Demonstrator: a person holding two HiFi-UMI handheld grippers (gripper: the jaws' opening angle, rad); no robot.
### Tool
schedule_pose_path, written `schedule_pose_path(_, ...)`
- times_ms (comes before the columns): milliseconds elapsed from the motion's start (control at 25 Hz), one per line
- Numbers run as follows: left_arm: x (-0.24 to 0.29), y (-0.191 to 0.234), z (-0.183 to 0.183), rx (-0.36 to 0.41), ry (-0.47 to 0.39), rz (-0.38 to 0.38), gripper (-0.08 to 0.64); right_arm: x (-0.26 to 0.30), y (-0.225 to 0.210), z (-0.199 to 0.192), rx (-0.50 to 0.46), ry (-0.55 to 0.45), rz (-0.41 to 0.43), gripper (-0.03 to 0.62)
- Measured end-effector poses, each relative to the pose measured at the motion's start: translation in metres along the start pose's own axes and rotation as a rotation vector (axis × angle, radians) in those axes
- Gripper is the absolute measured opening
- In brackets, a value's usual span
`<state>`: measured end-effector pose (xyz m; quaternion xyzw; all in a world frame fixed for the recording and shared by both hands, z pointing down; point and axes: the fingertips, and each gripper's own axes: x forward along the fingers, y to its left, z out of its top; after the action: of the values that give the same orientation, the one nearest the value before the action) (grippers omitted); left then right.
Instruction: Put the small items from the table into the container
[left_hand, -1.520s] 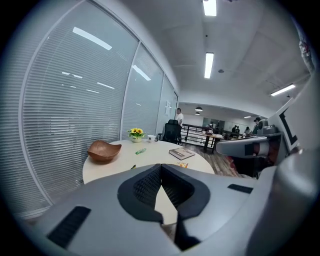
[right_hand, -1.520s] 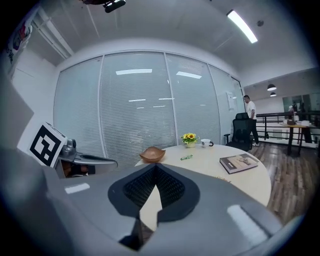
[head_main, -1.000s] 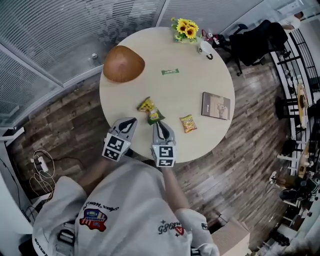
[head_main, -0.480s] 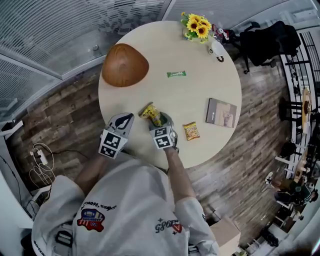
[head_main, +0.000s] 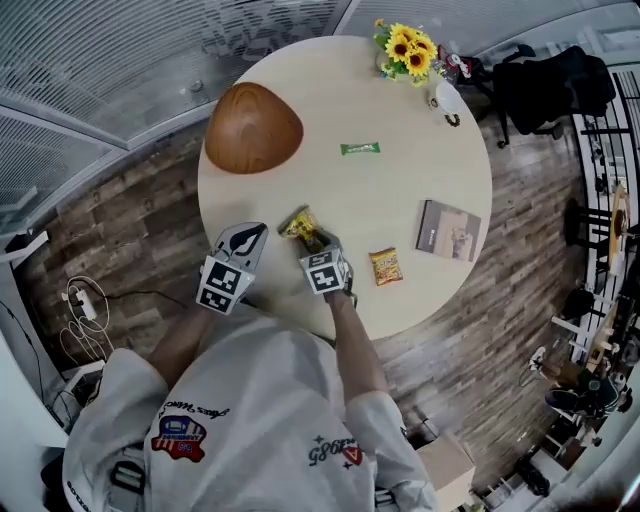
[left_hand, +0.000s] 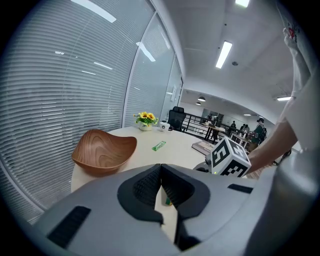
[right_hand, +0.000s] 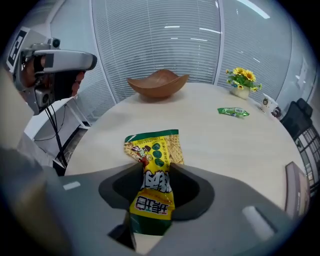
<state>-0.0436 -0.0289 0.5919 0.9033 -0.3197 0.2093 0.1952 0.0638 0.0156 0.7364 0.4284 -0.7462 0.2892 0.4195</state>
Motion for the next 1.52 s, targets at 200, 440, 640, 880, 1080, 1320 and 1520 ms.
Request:
schedule_pose_path(200,-0.001,0.001,0.002,0.001,-0.007,0.015,0.008,-0.011,-0.007,0.004,0.070,-0.034,-0.013,0.109)
schedule_pose_path(440,-0.010,0.025,0.011,-0.009,-0.034,0.057,0.009,-0.055,-0.022,0.084,0.083,-0.242,-0.048,0.107)
schedule_pose_path(640,-0.032,0.048,0.016,-0.033,-0.087,0.119,0.008,-0.047,-0.012,0.191,0.011,-0.347,-0.005,0.107)
schedule_pose_path(880,-0.060,0.051,0.005,-0.075,-0.097,0.173,0.009,0.008,-0.012,0.253,0.114,-0.280,0.034,0.109)
schedule_pose_path(1080,-0.076,0.057,-0.009,-0.093,-0.084,0.205,0.009,0.035,-0.008,0.265,0.139,-0.262,0.040,0.112)
schedule_pose_path(1320,-0.069,0.065,-0.006,-0.095,-0.083,0.217,0.008,0.005,0.000,0.272,0.100,-0.371,0.038,0.117)
schedule_pose_path(1520,-0.042,0.048,0.020,-0.059,-0.107,0.161,0.009,-0.061,-0.001,0.242,0.111,-0.500,0.027,0.079)
